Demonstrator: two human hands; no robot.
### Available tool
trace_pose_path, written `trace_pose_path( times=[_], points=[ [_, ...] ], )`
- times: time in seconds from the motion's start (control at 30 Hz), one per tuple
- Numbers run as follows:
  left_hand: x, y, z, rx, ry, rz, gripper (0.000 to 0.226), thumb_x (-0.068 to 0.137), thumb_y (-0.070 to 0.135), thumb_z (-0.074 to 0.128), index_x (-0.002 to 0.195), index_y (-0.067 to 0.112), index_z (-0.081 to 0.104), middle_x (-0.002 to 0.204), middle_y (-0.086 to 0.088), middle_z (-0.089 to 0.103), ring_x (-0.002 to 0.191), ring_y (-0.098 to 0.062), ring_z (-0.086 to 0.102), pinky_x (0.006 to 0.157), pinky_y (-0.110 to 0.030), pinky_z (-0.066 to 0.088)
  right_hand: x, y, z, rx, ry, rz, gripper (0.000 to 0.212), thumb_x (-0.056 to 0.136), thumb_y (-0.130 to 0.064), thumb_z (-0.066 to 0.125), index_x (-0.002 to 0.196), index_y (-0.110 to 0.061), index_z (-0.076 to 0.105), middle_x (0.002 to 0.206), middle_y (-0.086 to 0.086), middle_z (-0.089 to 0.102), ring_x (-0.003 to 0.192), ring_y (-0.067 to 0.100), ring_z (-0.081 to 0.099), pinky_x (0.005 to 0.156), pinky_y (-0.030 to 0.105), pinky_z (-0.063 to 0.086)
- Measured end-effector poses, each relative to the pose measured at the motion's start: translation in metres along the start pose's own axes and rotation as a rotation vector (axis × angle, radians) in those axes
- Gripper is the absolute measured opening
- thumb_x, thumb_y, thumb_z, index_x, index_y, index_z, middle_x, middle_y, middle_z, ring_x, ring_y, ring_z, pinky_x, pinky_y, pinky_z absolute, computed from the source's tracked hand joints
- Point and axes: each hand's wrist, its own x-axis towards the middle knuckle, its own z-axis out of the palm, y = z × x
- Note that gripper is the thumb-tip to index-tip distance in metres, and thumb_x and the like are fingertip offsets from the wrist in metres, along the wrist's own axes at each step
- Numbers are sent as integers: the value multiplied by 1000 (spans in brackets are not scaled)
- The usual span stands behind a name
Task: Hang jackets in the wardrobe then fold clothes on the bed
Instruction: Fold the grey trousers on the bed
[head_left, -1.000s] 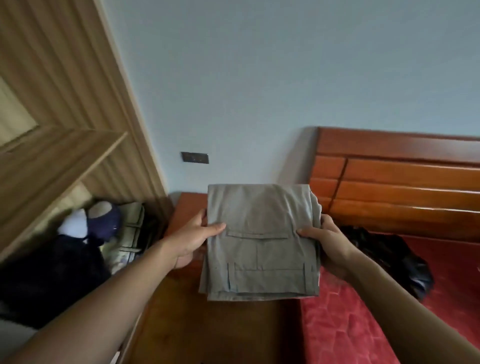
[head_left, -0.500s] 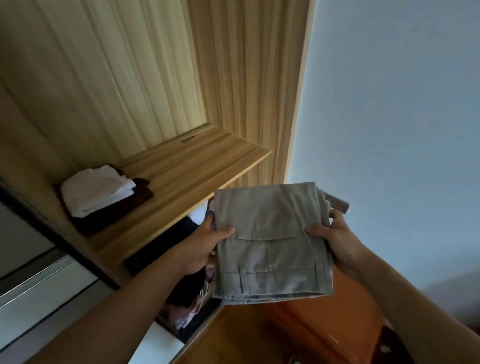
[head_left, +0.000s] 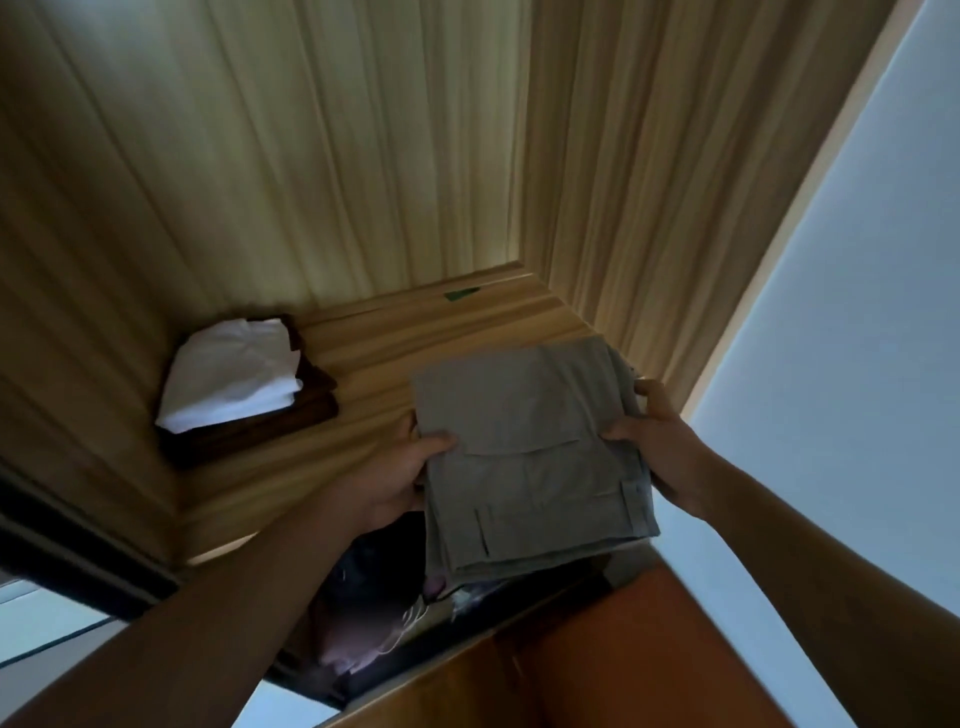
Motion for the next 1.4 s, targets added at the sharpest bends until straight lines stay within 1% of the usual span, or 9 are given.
trace_pose_path(
  times=[0.07,0.23,0.47,0.6,0.9,1.07,1.2,1.3,1.4],
  points=[
    [25,11,3,-31,13,-10,59,93,24,69,141,42,42,130,1,64,116,-27,63,96,-51,56,39,-9,-3,-102,16,-24,66,87,2,65,141,-24,40,127,6,54,108,28,61,78,36,55],
    [97,36,11,-47,31,-40,48,97,12,62,135,37,48,123,-5,65,108,-31,66,74,-40,62,134,-24,-7,-443,126,-36,69,84,-4,66,148,-17,42,136,13,54,118,36,55,101,52,48],
    [215,66,5,-95,46,-88,54,96,11,66,140,33,44,133,-2,61,114,-30,65,69,-44,61,251,-40,-11,-547,151,-103,55,92,-11,61,136,-31,35,108,12,63,97,33,66,87,56,57],
    [276,80,-4,-106,110,-64,46,95,9,66,128,35,48,129,-2,63,112,-28,66,66,-43,60,322,-37,-4,-647,135,-198,8,102,-20,52,104,-28,52,98,4,60,95,28,60,80,42,47],
    [384,112,-34,-80,195,52,42,95,8,63,130,30,54,126,0,67,109,-22,68,74,-45,60,455,-53,26,-607,99,-190,25,100,-13,55,87,-29,68,93,-1,63,84,16,58,65,22,41],
    [428,134,-51,-110,184,193,73,87,1,66,146,35,40,130,-2,65,115,-23,66,92,-50,57,512,-66,38,-785,147,-211,31,101,-10,55,129,-17,64,135,18,55,109,31,56,80,27,41],
    [440,123,-49,594,274,306,85,85,28,72,157,31,26,154,-2,42,131,-18,49,104,-21,41,522,-39,55,-1142,128,-150,55,98,-37,56,151,-31,41,160,10,27,144,36,33,110,48,41],
    [450,103,-39,952,286,310,79,101,43,53,162,28,5,168,-12,-5,154,-34,2,123,-40,20,514,6,69,-1421,-31,-122,75,96,-71,35,159,-36,14,169,4,1,155,35,1,118,65,14],
    [466,79,-37,1235,280,277,74,104,55,31,161,27,-8,166,-12,-22,154,-30,-19,126,-47,0,510,41,70,-1428,-7,-152,82,93,-77,11,161,-35,-3,170,5,-11,155,34,-16,121,67,2]
  ],
)
